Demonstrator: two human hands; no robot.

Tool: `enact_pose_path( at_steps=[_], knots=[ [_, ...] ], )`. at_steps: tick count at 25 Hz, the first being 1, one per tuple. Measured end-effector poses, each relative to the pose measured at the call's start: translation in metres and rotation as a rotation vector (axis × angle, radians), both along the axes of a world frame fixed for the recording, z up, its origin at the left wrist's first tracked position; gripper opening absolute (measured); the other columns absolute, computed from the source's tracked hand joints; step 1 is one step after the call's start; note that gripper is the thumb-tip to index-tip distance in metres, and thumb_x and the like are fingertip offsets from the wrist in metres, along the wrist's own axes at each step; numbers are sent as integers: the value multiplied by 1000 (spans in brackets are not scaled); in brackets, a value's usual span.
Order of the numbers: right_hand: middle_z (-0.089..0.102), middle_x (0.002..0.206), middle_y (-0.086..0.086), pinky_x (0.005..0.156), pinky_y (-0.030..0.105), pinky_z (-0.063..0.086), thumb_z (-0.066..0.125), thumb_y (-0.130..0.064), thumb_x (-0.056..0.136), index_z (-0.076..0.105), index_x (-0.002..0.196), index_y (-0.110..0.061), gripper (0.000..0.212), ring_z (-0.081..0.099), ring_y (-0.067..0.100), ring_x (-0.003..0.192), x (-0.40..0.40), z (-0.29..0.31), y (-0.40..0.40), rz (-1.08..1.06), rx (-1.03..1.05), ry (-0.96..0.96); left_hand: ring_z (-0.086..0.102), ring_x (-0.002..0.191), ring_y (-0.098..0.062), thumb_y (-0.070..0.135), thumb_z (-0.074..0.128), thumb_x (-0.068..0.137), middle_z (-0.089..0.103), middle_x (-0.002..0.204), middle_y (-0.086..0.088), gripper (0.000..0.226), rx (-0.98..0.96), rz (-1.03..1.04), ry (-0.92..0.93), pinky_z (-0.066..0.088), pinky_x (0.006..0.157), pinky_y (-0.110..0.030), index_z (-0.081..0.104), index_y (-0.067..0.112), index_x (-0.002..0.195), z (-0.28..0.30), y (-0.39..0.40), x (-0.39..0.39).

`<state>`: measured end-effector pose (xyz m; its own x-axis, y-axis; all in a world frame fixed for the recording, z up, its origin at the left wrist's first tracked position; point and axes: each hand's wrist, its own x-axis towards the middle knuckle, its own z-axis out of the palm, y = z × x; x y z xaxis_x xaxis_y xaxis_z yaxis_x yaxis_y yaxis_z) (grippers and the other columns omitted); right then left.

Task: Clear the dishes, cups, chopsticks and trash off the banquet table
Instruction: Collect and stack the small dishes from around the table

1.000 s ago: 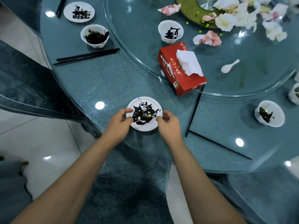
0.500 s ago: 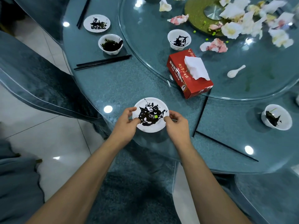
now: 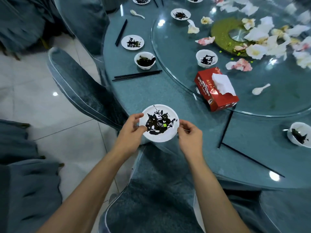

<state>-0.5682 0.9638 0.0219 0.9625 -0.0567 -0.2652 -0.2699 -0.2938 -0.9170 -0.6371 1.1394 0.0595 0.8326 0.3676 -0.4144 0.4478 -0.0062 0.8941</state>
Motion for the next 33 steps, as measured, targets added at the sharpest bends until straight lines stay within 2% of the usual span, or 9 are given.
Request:
enact_pose_path(
  at_steps=[3,5,9,13,19,25,28,30,33],
  knots=[
    [75,99,7,87,39,57,58,2,92,74,111,-5,26,67,16,85,-13,11,29,2,4,-18,64,111,-15,7,58,95,63,131,-4,40,5,5,-29,50,104,-47,56,27,130,10,29,-15],
    [76,100,6,90,42,58,58,0,93,75,112,-5,26,68,16,87,-21,20,50,2,-1,-36,64,110,-14,3,55,97,63,131,-3,41,9,1,-46,51,101,-41,55,25,132,19,50,-24],
    [76,99,5,90,48,57,58,-3,93,76,109,-8,24,69,19,88,-33,36,93,-9,5,-61,64,110,-15,2,55,97,65,130,0,41,29,-9,-96,52,100,-41,55,22,133,36,92,-40],
    [75,96,4,90,48,58,58,-4,94,75,107,-10,23,69,18,86,-46,49,138,-29,32,-77,67,100,-5,3,55,97,67,125,3,41,55,-14,-145,54,94,-36,56,25,132,48,137,-54],
    [74,90,-2,90,45,58,59,-3,94,74,101,-17,22,68,13,82,-66,63,205,-31,75,-105,67,98,-3,10,56,94,70,111,12,40,103,-25,-154,53,97,-42,57,31,129,64,205,-79],
    [76,93,2,92,52,56,61,-7,93,75,100,-18,20,71,24,92,-68,73,255,-3,87,-90,66,92,6,4,55,96,71,95,30,41,85,21,-164,51,101,-38,57,28,129,81,249,-91],
    [76,94,-1,93,51,56,62,-10,92,76,101,-20,19,72,22,93,-60,80,272,9,93,-106,66,91,4,1,54,97,72,100,20,41,71,44,-186,50,102,-39,57,23,131,87,264,-85],
    [76,94,-3,94,50,56,63,-10,92,76,99,-21,20,71,20,93,-52,82,281,10,96,-116,67,99,-6,2,54,96,70,112,10,41,71,43,-187,51,102,-42,57,24,131,89,274,-79],
    [77,94,-3,94,50,56,62,-10,91,77,100,-20,20,72,20,94,-41,80,295,12,108,-113,66,103,-18,11,56,94,68,117,1,41,95,35,-177,51,99,-46,57,31,129,91,291,-69]
  ],
)
